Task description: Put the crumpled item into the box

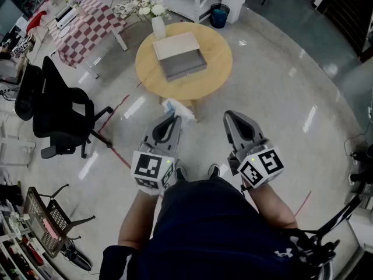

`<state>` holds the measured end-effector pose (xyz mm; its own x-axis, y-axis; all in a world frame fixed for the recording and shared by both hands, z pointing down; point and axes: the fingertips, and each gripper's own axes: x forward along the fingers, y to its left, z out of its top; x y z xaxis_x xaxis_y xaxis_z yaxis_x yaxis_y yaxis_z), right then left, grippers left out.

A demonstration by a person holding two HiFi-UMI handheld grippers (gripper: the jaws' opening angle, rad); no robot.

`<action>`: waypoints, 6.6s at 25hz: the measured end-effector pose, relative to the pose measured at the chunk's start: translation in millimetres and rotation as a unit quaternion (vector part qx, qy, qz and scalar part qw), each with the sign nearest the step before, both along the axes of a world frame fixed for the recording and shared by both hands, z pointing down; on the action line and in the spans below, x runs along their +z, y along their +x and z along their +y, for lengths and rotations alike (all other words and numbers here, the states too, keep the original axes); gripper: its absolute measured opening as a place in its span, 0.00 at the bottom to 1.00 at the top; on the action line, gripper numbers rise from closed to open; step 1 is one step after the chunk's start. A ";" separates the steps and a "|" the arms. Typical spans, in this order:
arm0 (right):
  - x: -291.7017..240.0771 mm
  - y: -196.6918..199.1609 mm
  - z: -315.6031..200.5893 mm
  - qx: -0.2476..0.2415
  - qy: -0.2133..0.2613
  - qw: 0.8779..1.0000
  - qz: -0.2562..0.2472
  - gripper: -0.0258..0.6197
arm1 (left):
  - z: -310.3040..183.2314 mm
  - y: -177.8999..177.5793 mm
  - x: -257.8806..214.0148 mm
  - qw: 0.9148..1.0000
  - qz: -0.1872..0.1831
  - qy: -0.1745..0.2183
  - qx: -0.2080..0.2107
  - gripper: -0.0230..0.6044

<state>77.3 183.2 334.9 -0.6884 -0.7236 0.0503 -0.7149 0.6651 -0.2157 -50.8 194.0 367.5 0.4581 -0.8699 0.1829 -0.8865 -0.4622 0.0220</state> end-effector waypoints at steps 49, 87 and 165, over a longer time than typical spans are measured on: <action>45.0 -24.6 -124.1 0.036 -0.058 0.997 0.025 0.04 | -131.6 -42.2 24.0 1.000 0.014 -0.020 0.012 0.08; 72.5 -10.9 -314.1 0.008 -0.107 0.994 -0.006 0.04 | -311.6 -37.7 43.3 0.997 -0.042 -0.059 -0.015 0.08; 69.0 -20.4 -415.2 0.079 -0.109 0.991 0.004 0.04 | -452.4 -53.1 55.2 0.997 -0.045 -0.063 0.009 0.13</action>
<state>56.9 -232.0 403.9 -0.5656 -0.7941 0.2225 -0.8091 0.4823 -0.3358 -103.9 -258.5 422.7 0.4507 -0.8291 0.3308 -0.8790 -0.4769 0.0024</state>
